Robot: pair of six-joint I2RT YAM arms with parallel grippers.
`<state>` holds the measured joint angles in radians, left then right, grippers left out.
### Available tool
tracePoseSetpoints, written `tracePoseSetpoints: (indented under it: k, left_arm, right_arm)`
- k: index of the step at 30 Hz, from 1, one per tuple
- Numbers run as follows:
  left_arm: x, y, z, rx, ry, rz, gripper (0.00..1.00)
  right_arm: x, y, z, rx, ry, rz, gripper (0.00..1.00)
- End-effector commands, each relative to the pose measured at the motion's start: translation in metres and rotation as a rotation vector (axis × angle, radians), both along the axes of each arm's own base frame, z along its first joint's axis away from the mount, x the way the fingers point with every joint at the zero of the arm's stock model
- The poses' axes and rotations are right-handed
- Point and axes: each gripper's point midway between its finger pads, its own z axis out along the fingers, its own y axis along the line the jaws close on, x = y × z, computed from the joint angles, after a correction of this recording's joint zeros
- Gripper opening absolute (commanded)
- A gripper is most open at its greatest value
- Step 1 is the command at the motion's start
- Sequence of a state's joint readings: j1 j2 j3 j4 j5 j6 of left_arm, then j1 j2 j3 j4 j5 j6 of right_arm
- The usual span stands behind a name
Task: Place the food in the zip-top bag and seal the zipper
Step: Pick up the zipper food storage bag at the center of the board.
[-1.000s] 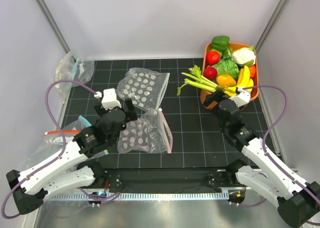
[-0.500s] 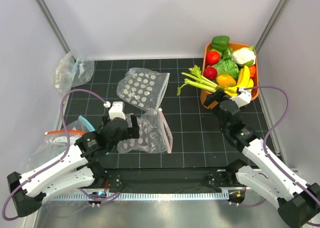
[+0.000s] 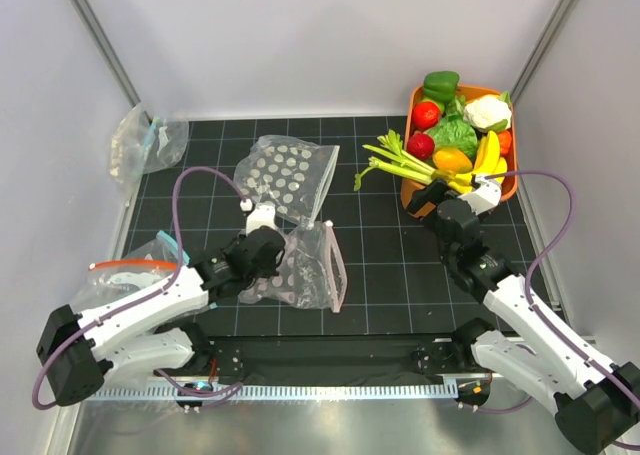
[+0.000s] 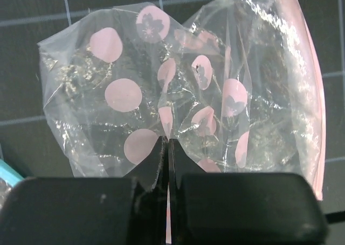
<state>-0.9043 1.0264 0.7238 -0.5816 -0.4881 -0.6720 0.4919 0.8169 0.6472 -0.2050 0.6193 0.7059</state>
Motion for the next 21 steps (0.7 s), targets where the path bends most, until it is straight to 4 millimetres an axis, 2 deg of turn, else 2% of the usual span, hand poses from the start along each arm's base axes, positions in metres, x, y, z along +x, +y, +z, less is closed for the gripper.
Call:
tracePoseSetpoints:
  k: [1,3,4,5,6,7,8,9,10,11,12,13,15,16,18,20,21]
  left_arm:
    - [0.042,-0.011,0.047,-0.045,-0.173,0.047,0.0]
    - [0.06,-0.012,0.063,-0.047,-0.262,0.08,0.0]
    - [0.068,-0.01,0.064,-0.029,-0.292,0.102,0.0]
    - [0.077,-0.005,0.069,-0.015,-0.331,0.141,0.0]
    - [0.089,0.003,0.083,0.01,-0.398,0.203,0.0]
    - [0.098,0.014,0.082,0.05,-0.408,0.264,0.05]
    - [0.103,0.021,0.083,0.083,-0.409,0.298,0.17]
    - [0.111,0.019,0.101,0.071,-0.422,0.314,0.33]
    - [0.115,0.025,0.103,0.08,-0.405,0.341,0.54]
    - [0.119,0.022,0.104,0.089,-0.382,0.353,0.86]
    - [0.114,0.023,0.101,0.123,-0.328,0.333,0.91]
    - [0.119,0.013,0.124,0.086,-0.336,0.318,0.98]
    - [0.117,0.007,0.124,0.125,-0.295,0.28,1.0]
    - [0.118,0.003,0.139,0.134,-0.325,0.284,1.0]
    - [0.117,-0.005,0.143,0.166,-0.342,0.264,1.0]
    - [0.111,-0.027,0.145,0.194,-0.358,0.2,0.96]
    - [0.111,-0.038,0.135,0.23,-0.356,0.181,0.96]
  right_arm:
    - [0.005,-0.001,0.026,0.02,-0.063,-0.019,1.0]
    - [0.005,0.001,0.025,0.021,-0.059,-0.005,1.0]
    - [0.005,0.001,0.025,0.02,-0.06,-0.004,1.0]
    - [0.005,0.001,0.024,0.017,-0.056,-0.006,1.0]
    - [0.004,0.001,0.024,0.018,-0.058,-0.007,1.0]
    - [0.004,0.0,0.024,0.019,-0.061,-0.009,1.0]
    - [0.005,0.001,0.024,0.018,-0.059,-0.007,0.99]
    - [0.005,0.002,0.024,0.017,-0.058,-0.002,1.0]
    - [0.005,0.003,0.024,0.017,-0.059,0.004,1.0]
    - [0.005,0.005,0.024,0.019,-0.057,0.016,1.0]
    - [0.005,0.006,0.023,0.017,-0.057,0.022,1.0]
    - [0.006,0.007,0.026,0.018,-0.064,0.031,1.0]
    - [0.006,0.008,0.023,0.014,-0.056,0.034,1.0]
    - [0.006,0.008,0.023,0.012,-0.056,0.036,1.0]
    - [0.006,0.007,0.022,0.009,-0.056,0.033,1.0]
    - [0.005,0.006,0.022,0.001,-0.058,0.03,1.0]
    - [0.005,0.006,0.022,-0.001,-0.059,0.033,1.0]
